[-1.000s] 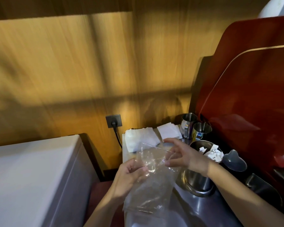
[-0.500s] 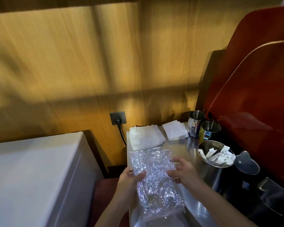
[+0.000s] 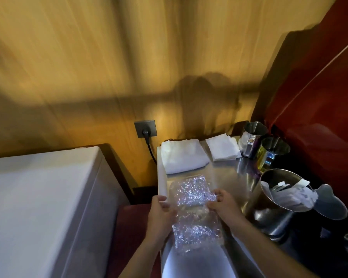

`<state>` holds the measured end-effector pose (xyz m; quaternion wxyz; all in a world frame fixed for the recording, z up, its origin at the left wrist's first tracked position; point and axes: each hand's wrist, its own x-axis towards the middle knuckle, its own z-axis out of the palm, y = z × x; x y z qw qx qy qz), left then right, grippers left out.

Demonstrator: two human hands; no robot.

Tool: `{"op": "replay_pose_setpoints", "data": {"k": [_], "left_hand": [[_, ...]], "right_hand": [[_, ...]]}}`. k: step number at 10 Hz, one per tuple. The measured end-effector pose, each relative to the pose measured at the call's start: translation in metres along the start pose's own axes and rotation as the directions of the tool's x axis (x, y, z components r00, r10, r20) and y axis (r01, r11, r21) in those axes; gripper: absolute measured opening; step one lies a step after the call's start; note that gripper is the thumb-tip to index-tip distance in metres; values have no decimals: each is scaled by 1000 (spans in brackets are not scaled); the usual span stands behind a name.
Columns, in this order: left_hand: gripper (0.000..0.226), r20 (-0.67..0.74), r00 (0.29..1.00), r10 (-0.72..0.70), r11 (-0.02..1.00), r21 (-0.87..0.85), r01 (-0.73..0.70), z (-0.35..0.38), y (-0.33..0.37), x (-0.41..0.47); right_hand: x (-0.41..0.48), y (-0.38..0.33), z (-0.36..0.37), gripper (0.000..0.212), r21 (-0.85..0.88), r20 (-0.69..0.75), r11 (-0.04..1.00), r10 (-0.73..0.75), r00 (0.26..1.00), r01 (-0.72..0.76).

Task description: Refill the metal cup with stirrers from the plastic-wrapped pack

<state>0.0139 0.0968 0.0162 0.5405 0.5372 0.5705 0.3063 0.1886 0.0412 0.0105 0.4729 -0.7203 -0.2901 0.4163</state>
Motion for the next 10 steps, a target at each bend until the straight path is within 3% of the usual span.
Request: {"op": "replay_pose_setpoints", "data": {"k": [3, 4, 5, 6, 9, 10], "left_hand": [[39, 17, 991, 129, 933, 337, -128, 14, 3, 39], [30, 62, 976, 210, 837, 504, -212, 19, -4, 40], [26, 101, 942, 319, 711, 632, -309, 22, -10, 38], [37, 123, 917, 380, 613, 709, -350, 22, -14, 37], [49, 200, 883, 424, 496, 765, -411, 9, 3, 41], [52, 193, 836, 513, 449, 771, -453, 5, 22, 43]], "right_hand": [[50, -6, 19, 26, -339, -93, 940, -69, 993, 33], [55, 2, 24, 18, -483, -86, 873, -121, 989, 65], [56, 5, 26, 29, -672, -81, 734, -210, 974, 103], [56, 2, 24, 37, -761, -65, 639, -247, 967, 112], [50, -24, 15, 36, -826, 32, 539, -242, 970, 161], [50, -42, 14, 51, -811, 68, 540, -295, 953, 225]]}}
